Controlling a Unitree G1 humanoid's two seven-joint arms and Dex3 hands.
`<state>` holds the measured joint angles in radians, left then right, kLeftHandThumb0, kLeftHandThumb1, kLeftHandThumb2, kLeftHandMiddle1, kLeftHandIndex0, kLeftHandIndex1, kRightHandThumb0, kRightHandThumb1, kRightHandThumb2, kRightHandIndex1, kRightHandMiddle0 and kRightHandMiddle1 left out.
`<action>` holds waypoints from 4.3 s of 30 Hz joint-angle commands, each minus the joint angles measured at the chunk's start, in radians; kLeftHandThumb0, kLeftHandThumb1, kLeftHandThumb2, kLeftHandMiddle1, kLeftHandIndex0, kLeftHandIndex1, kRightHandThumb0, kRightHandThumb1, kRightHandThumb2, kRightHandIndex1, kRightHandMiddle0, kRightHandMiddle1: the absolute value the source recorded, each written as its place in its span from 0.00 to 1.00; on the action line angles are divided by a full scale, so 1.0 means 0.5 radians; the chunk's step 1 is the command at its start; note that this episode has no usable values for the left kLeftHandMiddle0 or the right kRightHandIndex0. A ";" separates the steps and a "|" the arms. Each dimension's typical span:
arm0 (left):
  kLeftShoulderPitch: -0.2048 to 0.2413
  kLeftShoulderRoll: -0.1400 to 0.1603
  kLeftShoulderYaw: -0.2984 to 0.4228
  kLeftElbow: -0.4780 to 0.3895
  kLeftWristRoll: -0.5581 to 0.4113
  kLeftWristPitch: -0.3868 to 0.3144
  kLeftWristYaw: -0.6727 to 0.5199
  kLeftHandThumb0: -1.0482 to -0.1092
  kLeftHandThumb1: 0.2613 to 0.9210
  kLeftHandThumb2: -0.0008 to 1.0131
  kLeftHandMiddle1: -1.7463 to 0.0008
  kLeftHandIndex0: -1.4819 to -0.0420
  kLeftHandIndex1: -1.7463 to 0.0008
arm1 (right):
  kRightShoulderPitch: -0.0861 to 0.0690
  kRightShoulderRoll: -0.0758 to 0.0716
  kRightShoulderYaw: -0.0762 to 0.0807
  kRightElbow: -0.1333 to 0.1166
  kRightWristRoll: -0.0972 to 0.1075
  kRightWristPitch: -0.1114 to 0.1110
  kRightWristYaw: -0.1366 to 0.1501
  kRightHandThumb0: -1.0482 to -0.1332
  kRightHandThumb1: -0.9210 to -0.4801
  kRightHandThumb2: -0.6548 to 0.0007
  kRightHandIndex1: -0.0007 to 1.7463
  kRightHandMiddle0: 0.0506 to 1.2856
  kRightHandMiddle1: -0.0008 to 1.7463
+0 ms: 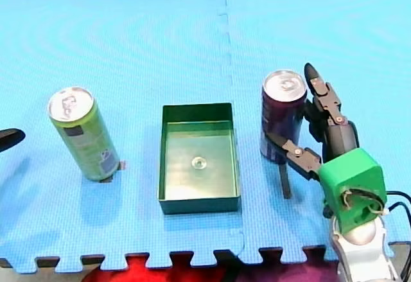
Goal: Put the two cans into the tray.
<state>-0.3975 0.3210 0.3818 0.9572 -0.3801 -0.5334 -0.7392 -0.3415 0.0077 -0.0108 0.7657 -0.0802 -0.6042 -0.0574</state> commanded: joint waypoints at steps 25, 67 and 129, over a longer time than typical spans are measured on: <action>0.015 0.016 0.005 -0.040 0.005 -0.009 0.018 0.15 0.53 0.00 1.00 0.83 1.00 | -0.092 -0.020 -0.037 0.144 -0.019 -0.086 -0.115 0.02 0.27 1.00 0.00 0.15 0.00; 0.080 0.012 -0.033 -0.174 0.045 -0.015 0.101 0.11 0.57 0.00 1.00 0.82 1.00 | -0.230 -0.003 0.015 0.263 -0.051 -0.092 -0.077 0.05 0.29 1.00 0.00 0.13 0.00; 0.158 0.033 -0.093 -0.347 0.120 0.056 0.327 0.00 0.65 0.00 1.00 0.82 1.00 | -0.179 0.027 -0.016 0.451 -0.043 -0.218 -0.178 0.00 0.22 1.00 0.01 0.17 0.00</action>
<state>-0.3201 0.3313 0.3355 0.7882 -0.3189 -0.5085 -0.5751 -0.4275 0.0251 -0.0178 0.9883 -0.0995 -0.7054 -0.1437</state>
